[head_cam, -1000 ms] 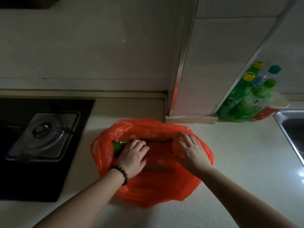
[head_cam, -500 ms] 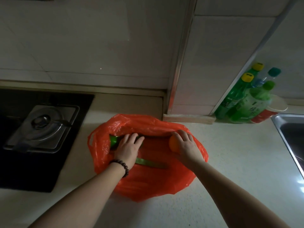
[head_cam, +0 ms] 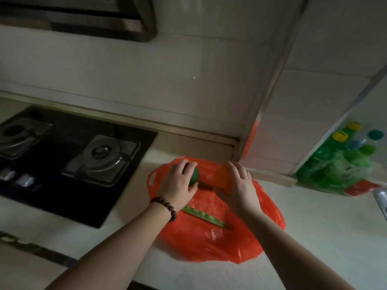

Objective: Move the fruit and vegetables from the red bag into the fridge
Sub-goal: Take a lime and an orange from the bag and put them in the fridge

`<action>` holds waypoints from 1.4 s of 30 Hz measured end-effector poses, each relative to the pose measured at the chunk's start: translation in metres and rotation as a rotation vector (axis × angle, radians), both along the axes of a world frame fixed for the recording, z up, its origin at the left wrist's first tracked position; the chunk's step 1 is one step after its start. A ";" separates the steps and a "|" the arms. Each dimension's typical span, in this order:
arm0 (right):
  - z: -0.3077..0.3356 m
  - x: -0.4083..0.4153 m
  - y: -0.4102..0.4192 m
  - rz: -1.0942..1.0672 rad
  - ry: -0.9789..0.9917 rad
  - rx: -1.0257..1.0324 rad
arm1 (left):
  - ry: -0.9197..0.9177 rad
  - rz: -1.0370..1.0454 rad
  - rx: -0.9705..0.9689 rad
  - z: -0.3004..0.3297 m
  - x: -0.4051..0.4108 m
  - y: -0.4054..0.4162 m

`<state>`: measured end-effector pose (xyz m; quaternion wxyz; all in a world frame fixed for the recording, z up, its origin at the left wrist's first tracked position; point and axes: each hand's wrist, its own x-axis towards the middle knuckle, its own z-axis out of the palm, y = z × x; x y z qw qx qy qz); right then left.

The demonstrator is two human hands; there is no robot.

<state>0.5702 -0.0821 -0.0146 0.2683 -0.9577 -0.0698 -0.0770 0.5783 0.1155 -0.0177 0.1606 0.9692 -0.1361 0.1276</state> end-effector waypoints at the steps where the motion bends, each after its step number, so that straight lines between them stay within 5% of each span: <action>1: 0.006 0.001 0.011 0.019 -0.008 0.007 | -0.019 0.022 -0.007 0.006 -0.003 0.010; 11: 0.045 -0.026 0.199 0.353 -0.055 0.054 | -0.084 0.371 -0.001 0.053 -0.092 0.185; 22: 0.072 -0.155 0.476 0.844 0.002 0.149 | -0.139 0.898 -0.055 0.074 -0.300 0.410; 32: 0.095 -0.274 0.653 1.168 -0.101 0.229 | -0.224 1.266 -0.062 0.099 -0.451 0.536; 42: 0.104 -0.316 0.792 1.352 -0.133 0.280 | -0.230 1.461 -0.036 0.111 -0.503 0.634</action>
